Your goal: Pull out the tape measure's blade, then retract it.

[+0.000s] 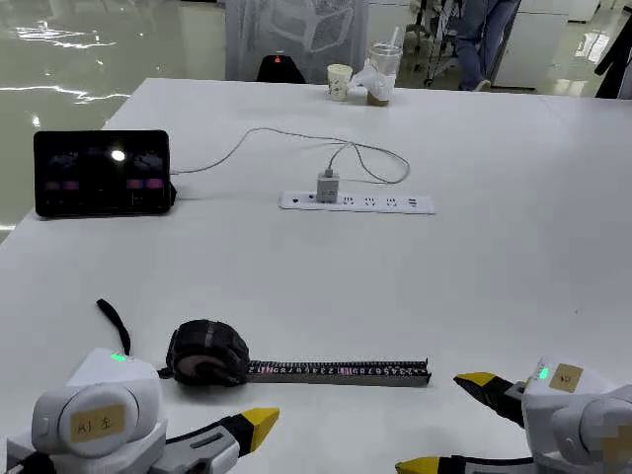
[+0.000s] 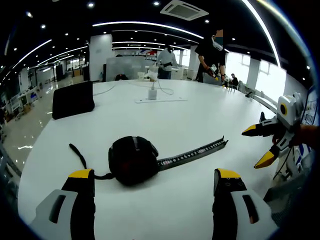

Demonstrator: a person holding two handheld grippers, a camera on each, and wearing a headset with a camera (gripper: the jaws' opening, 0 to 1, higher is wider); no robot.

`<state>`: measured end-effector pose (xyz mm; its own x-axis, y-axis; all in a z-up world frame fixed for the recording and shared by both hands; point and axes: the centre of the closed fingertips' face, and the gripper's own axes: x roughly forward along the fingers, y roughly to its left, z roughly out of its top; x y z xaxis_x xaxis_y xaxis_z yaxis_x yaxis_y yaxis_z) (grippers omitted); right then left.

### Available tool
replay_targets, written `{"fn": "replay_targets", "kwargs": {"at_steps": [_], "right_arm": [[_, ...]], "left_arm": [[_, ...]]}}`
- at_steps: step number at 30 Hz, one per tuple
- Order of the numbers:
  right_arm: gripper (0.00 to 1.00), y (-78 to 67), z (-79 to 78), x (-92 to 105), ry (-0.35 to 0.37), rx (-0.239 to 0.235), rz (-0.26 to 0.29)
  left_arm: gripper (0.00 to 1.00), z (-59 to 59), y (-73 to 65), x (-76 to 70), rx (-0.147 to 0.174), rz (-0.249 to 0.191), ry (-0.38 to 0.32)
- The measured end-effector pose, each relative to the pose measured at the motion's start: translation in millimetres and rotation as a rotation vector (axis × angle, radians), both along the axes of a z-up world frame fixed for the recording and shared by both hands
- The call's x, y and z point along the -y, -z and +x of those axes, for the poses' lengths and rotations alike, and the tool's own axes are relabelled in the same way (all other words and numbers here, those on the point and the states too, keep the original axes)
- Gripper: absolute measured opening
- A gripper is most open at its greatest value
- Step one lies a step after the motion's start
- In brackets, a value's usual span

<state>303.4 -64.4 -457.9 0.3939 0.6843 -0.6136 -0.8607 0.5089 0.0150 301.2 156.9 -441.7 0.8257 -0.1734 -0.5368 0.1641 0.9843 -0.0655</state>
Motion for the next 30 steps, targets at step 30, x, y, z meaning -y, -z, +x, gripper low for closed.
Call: {"fn": "replay_targets", "kwargs": {"at_steps": [30], "right_arm": [[0.51, 12.7, 47.5, 7.9, -0.207, 0.029, -0.119]], "left_arm": [[0.93, 37.7, 5.5, -5.1, -0.011, 0.011, -0.049]]}}
